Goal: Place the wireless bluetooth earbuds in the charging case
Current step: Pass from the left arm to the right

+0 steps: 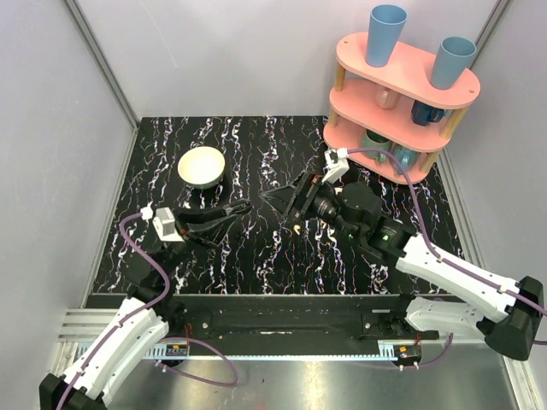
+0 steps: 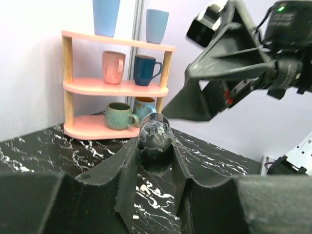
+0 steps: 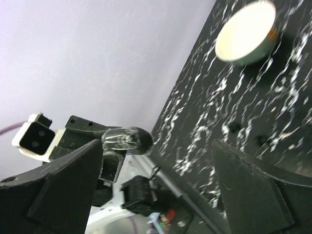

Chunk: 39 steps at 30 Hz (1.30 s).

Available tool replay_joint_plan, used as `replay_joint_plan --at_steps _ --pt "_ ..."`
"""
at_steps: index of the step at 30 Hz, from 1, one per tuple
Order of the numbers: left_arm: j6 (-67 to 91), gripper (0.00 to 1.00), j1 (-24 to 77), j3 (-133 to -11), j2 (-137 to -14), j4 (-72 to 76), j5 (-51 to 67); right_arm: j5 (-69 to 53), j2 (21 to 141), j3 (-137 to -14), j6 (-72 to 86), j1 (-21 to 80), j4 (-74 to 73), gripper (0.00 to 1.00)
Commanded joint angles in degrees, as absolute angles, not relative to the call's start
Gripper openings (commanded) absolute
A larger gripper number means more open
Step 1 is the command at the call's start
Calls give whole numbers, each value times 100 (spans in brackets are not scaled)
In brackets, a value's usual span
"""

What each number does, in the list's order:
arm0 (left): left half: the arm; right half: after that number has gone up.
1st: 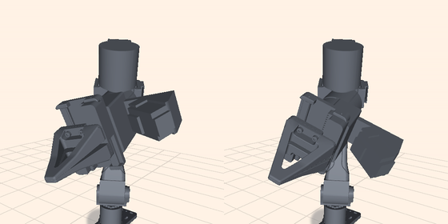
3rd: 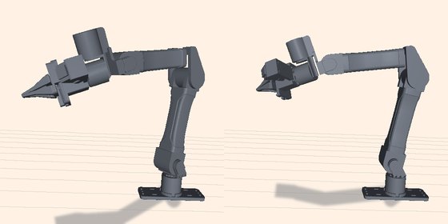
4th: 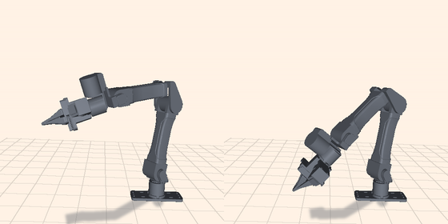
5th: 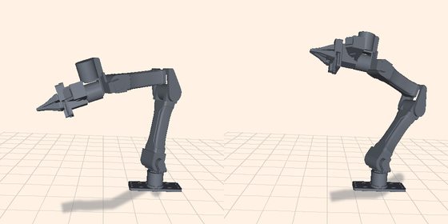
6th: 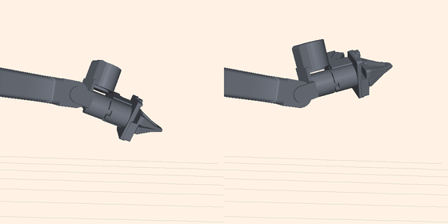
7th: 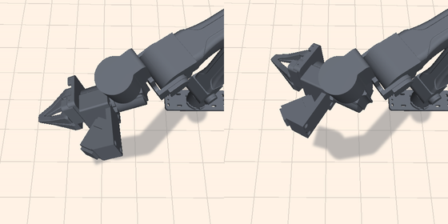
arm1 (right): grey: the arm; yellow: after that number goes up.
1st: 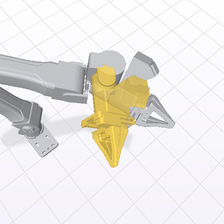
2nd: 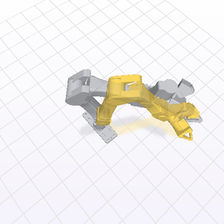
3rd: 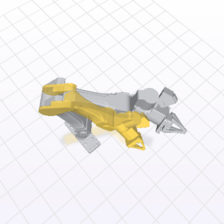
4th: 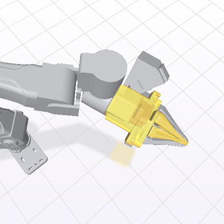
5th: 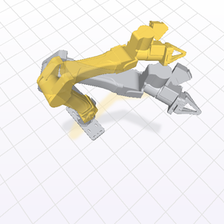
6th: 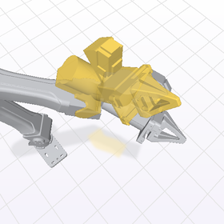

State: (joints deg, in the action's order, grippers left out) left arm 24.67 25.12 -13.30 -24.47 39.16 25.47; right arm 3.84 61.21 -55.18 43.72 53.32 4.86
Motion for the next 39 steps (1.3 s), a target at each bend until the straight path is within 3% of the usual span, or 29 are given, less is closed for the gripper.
replay_joint_plan --at_steps 1,5,12,17,23,27,33,38,39 --pt "2223 0 2540 -1371 -2566 4948 2768 158 6354 -5213 6824 5326 1159 100" --pt "2364 0 2566 -1362 -2821 5168 2874 -245 6749 -4930 7470 5317 2380 100" --pt "2224 0 2619 -1318 -2654 4984 2707 -835 7347 -5133 7708 5379 2917 100" --pt "2171 0 2654 -1327 -2593 4790 2611 -764 7330 -5097 7805 5379 3015 85" --pt "2145 0 2707 -1327 -2584 4649 2277 -1160 7400 -5203 8042 5379 2962 79" --pt "2145 0 2725 -1318 -2575 4649 2259 -1239 7479 -5116 8191 5388 3120 56" --pt "2153 0 2768 -1336 -2610 4641 2302 -1397 7620 -5168 8209 5388 3234 53" --pt "2127 3 2848 -1476 -2654 4289 2487 -1406 7620 -5168 8095 5379 3349 19" --pt "2118 7 2848 -1485 -2663 4263 2479 -1398 7611 -5159 8060 5379 3375 17"
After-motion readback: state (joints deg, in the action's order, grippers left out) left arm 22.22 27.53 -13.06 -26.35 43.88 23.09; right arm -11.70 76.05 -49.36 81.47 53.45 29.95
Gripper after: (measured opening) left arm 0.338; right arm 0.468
